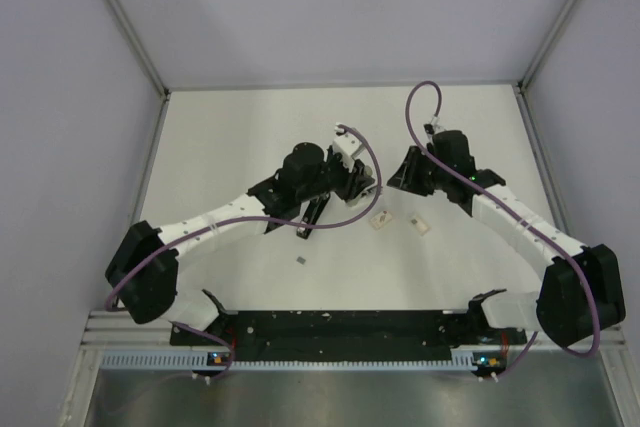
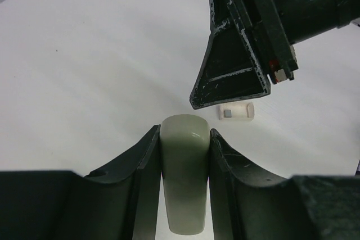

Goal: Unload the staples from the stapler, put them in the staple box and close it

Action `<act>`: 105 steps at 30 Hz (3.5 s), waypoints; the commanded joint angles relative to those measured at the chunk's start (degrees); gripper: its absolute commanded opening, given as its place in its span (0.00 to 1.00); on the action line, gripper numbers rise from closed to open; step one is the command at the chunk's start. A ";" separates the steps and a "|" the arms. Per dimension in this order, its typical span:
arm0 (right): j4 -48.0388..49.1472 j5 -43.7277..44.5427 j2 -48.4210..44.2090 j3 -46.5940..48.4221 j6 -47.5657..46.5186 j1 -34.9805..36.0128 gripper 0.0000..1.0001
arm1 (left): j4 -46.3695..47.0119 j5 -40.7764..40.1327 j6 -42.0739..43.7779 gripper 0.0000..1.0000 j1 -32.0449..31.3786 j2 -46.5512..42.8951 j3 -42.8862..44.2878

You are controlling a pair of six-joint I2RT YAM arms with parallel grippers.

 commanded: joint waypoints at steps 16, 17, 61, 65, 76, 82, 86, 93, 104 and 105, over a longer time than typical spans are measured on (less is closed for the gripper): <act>4.03 -1.79 -3.64 2.56 4.17 1.86 0.28 | 8.00 -1.25 -2.60 0.00 -0.04 -8.73 -2.45; 3.85 -1.71 -3.99 2.48 4.17 1.95 0.28 | 8.00 -1.25 -2.69 0.00 -0.04 -8.64 -2.45; 9.66 -5.40 -5.31 -5.26 9.36 8.54 0.28 | 32.79 -8.11 -11.57 0.00 -0.04 -7.77 -5.27; 5.80 -1.89 -6.63 -3.07 6.64 8.45 0.29 | 30.77 -7.67 -10.69 0.00 -0.04 -8.29 -5.35; -3.53 8.57 -9.80 3.44 -0.93 7.14 0.35 | 24.09 -4.59 -8.66 0.00 -0.04 -12.86 -8.25; -4.59 9.19 -9.54 6.34 -2.51 5.46 0.36 | 22.94 -2.66 -9.10 0.00 -0.21 -14.62 -9.92; -4.24 7.18 -8.31 7.49 -2.07 5.29 0.36 | 22.42 -1.60 -9.19 0.00 -0.22 -14.88 -10.19; -3.71 5.85 -8.48 7.66 -1.28 5.37 0.36 | 22.42 -0.63 -9.28 0.00 -0.39 -14.01 -10.01; -1.52 1.55 -8.39 5.82 1.18 5.37 0.35 | 23.82 -0.72 -9.63 0.00 -0.74 -12.43 -9.31; -1.08 0.76 -8.30 5.47 1.53 5.29 0.35 | 23.82 -0.81 -9.63 0.00 -0.83 -12.25 -9.14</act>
